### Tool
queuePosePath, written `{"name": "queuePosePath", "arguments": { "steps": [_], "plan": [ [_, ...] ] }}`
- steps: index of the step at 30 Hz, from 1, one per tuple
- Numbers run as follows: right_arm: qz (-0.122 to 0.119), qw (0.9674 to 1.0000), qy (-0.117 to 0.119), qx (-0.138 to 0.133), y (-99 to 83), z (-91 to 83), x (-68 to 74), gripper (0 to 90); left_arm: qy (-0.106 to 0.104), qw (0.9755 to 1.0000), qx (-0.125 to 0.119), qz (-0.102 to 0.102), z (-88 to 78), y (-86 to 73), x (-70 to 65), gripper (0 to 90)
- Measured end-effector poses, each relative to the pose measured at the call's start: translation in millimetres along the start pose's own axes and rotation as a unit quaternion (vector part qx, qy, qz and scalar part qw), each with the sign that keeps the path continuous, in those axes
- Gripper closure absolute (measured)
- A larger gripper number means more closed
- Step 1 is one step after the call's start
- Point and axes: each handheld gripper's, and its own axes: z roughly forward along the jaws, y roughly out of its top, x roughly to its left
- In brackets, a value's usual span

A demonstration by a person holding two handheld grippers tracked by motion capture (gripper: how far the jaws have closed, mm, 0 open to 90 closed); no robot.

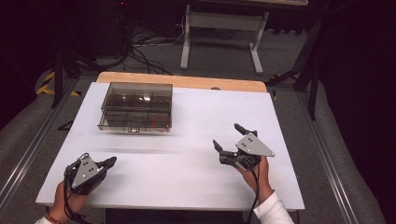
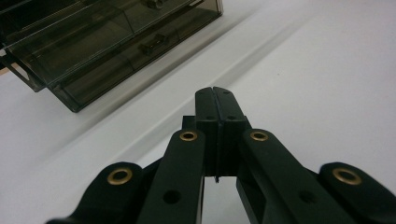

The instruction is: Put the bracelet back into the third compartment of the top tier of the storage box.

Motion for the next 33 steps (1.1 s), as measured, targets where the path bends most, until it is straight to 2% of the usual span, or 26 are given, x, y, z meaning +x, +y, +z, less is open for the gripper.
{"name": "queuePosePath", "arguments": {
  "steps": [3, 11, 18, 33],
  "plan": [
    [-0.011, 0.9999, -0.012, 0.005, -7.2, -6.7, -2.7, 12.7, 0.001, 1.0000, -0.001, -0.003, -0.2, -0.1, -0.7, 89.6],
    [0.003, 0.9998, -0.015, 0.010, -21.6, -22.6, -10.6, 12.7, 0.004, 1.0000, 0.000, -0.003, -0.1, 0.0, -0.5, 89.6],
    [0.005, 0.9995, -0.025, 0.018, -33.6, -32.8, -15.2, 12.7, 0.009, 1.0000, -0.001, 0.003, -0.8, 0.3, -0.2, 89.6],
    [0.022, 0.9989, -0.022, 0.035, -59.3, -48.3, -15.7, 12.7, 0.017, 0.9998, -0.004, 0.007, 0.8, 2.7, -0.1, 88.5]
  ]
}}
